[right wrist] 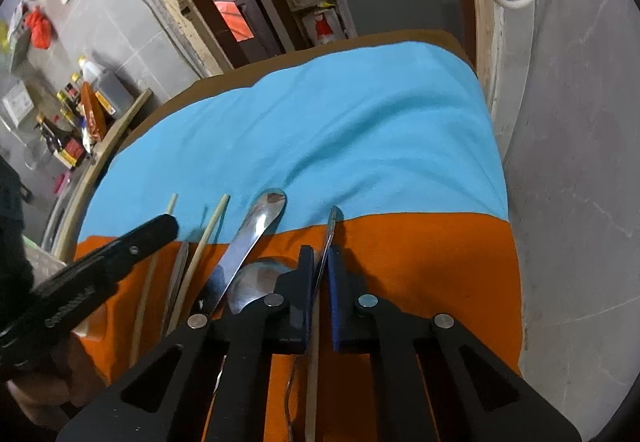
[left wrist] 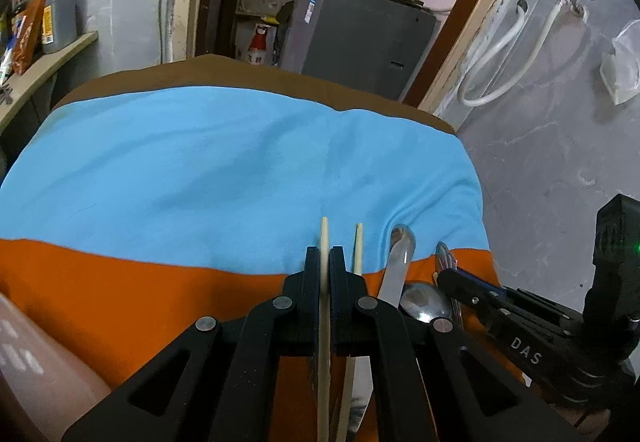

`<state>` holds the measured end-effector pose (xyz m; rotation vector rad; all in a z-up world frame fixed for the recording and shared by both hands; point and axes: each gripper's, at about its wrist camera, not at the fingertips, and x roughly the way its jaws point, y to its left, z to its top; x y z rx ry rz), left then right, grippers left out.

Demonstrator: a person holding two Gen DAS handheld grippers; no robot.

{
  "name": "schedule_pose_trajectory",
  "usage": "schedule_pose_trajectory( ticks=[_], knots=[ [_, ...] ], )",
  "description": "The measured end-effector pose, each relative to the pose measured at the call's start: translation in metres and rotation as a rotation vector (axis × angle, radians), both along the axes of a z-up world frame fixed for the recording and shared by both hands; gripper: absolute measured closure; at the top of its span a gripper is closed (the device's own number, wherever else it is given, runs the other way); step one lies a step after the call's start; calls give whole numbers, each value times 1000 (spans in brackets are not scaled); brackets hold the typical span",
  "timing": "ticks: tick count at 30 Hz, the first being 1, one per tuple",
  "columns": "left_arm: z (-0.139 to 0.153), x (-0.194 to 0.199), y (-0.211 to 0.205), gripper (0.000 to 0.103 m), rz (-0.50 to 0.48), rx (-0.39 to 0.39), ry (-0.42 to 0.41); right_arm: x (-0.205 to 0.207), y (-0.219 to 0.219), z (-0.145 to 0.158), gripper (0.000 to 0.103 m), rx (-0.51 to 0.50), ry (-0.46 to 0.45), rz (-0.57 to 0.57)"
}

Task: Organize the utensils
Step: 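Lift the chopstick and fork and carry them over the white holder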

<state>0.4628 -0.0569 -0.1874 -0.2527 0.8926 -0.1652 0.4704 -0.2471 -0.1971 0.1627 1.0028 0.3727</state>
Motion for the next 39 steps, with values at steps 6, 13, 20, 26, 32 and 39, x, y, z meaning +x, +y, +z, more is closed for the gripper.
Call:
schedule_pose_trajectory(
  ticks=[6,13,20,26,32,39],
  knots=[
    [1,-11,1,101,10,-7,-2,4,4,-3,99,14,23,18],
    [8,-20,4,101,21,-21,-27,4,-3,-7,101,79,44,-18],
    [28,-48,1,101,40,-27,-113,-25,-25,18,101,176,-62,-99],
    [50,-83,-1,101,48,-57,-214,-68,-30,45,101,164,-211,-91],
    [70,-109,4,101,54,-61,-275,-103,-29,55,101,175,-270,-123],
    [101,-137,21,101,63,-107,-346,-130,-24,77,101,192,-343,-158]
  ],
)
